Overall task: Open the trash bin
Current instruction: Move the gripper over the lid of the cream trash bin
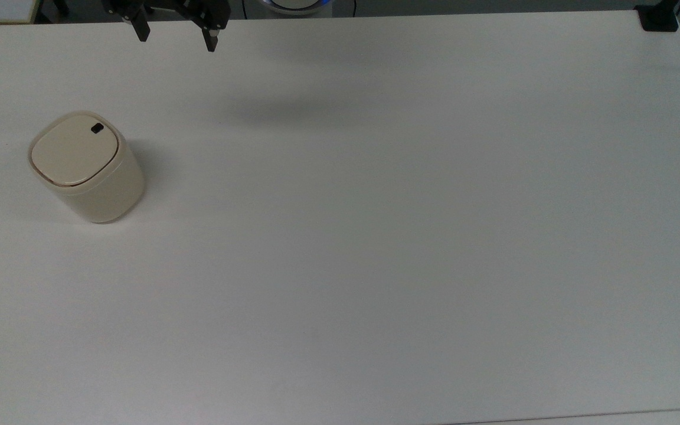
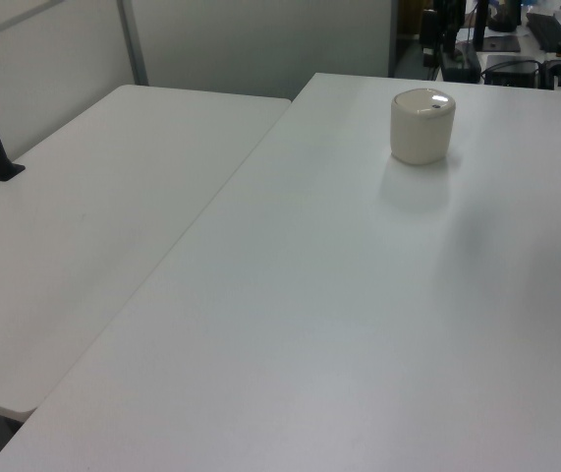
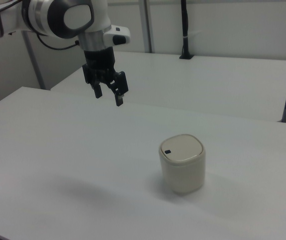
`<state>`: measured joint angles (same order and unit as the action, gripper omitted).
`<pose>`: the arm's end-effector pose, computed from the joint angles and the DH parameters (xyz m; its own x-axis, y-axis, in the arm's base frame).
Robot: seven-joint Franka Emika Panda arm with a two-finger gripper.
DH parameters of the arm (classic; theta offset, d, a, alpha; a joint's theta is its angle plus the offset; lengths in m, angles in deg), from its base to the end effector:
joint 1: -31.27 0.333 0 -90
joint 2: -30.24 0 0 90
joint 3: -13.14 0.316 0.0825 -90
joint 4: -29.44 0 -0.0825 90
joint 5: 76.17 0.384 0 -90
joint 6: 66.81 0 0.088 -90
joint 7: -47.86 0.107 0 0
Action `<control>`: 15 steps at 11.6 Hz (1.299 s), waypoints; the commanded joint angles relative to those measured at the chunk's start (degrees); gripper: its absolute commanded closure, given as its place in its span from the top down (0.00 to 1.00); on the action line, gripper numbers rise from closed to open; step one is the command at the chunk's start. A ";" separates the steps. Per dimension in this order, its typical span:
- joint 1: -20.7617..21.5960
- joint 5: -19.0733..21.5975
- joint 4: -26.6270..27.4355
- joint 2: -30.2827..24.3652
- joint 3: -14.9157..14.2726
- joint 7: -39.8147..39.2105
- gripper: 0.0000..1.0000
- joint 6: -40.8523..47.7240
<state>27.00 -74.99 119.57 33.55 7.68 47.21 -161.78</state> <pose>0.5719 -0.0944 0.5986 0.9869 -0.1592 0.0271 -0.1589 -0.9872 -0.0148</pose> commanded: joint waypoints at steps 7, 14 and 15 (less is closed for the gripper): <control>1.20 1.81 -0.04 1.43 -6.48 9.77 0.00 -1.18; 0.50 2.16 0.48 6.96 -13.42 13.57 0.00 -13.57; -0.20 2.16 0.48 8.11 -13.52 13.31 0.00 -15.15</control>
<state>26.98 -74.03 119.73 39.54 -4.37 59.70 -173.32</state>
